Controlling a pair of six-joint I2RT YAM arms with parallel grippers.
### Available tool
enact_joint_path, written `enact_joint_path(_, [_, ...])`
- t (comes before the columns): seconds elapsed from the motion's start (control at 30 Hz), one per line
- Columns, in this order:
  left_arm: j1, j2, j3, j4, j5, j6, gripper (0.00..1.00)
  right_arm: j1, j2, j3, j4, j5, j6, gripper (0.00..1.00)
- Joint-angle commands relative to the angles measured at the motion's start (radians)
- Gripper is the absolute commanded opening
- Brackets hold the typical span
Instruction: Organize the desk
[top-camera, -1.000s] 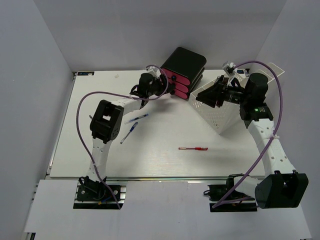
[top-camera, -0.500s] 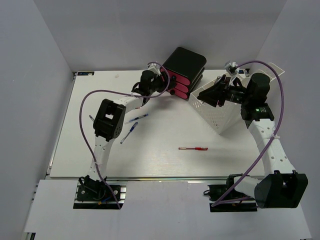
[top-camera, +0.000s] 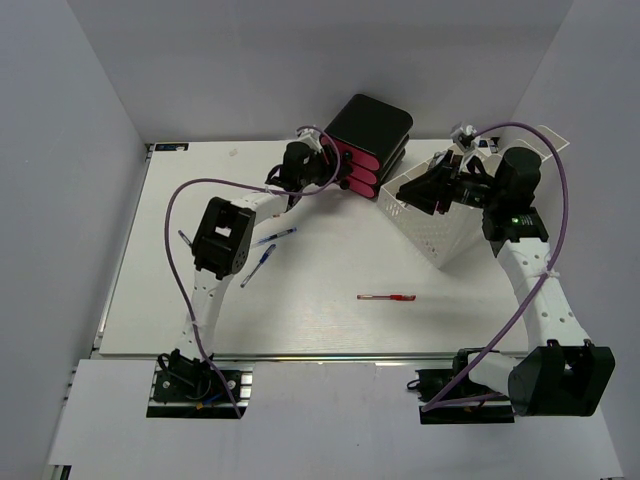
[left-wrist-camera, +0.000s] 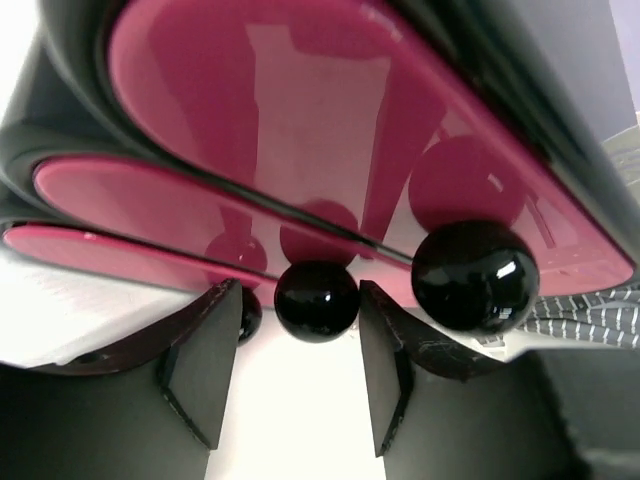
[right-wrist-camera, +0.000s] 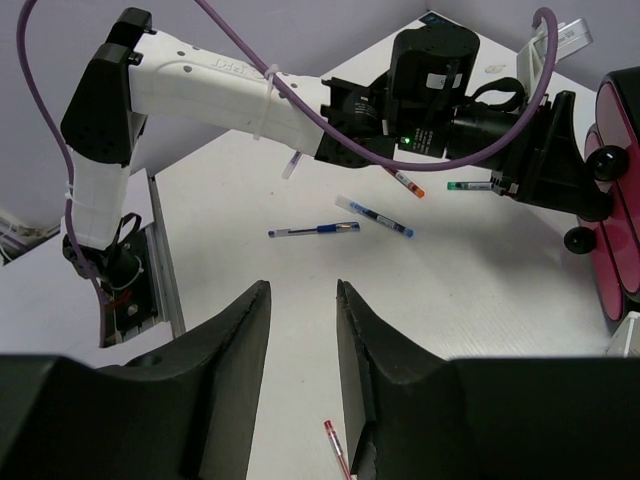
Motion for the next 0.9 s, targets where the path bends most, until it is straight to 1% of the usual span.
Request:
enact_joint_path(0.0, [0.007, -0.006, 0.062, -0.004, -0.022, 0.014, 0.59, -0.006, -0.003, -0.002, 0.045, -0.017, 0.010, 0.39])
enact_joint_path(0.13, [0.007, -0.005, 0.061, 0.001, -0.022, 0.011, 0.52, -0.009, 0.002, -0.004, 0.048, -0.019, 0.010, 0.38])
enact_joint_path(0.23, [0.007, -0.011, 0.047, 0.010, -0.009, 0.009, 0.42, -0.011, 0.002, -0.005, 0.048, -0.019, 0.012, 0.38])
enact_joint_path(0.27, [0.007, -0.015, 0.038, 0.021, -0.004, 0.008, 0.36, -0.012, 0.002, -0.005, 0.048, -0.020, 0.010, 0.38])
enact_joint_path(0.37, [0.007, -0.048, -0.025, 0.055, 0.019, 0.008, 0.30, -0.014, 0.003, -0.007, 0.051, -0.022, 0.012, 0.38])
enact_joint_path(0.4, [0.007, -0.063, -0.070, 0.062, 0.019, 0.005, 0.27, -0.012, 0.003, -0.008, 0.050, -0.023, 0.010, 0.38])
enact_joint_path(0.47, [0.007, -0.104, -0.150, 0.096, 0.028, 0.002, 0.25, -0.012, 0.002, -0.007, 0.051, -0.022, 0.012, 0.38])
enact_joint_path(0.6, [0.007, -0.175, -0.230, 0.137, 0.037, 0.006, 0.25, -0.014, 0.003, -0.011, 0.057, -0.026, 0.016, 0.38])
enact_joint_path(0.63, [0.016, -0.205, -0.271, 0.145, 0.037, 0.006, 0.25, -0.015, 0.006, -0.013, 0.059, -0.026, 0.015, 0.38])
enact_joint_path(0.73, [0.017, -0.236, -0.325, 0.156, 0.041, 0.011, 0.25, -0.015, 0.006, -0.013, 0.060, -0.026, 0.018, 0.38])
enact_joint_path(0.77, [0.017, -0.250, -0.333, 0.156, 0.045, 0.012, 0.25, -0.015, 0.006, -0.014, 0.062, -0.028, 0.018, 0.38])
enact_joint_path(0.87, [0.017, -0.255, -0.342, 0.145, 0.054, 0.015, 0.31, -0.017, 0.005, -0.019, 0.068, -0.028, 0.021, 0.38])
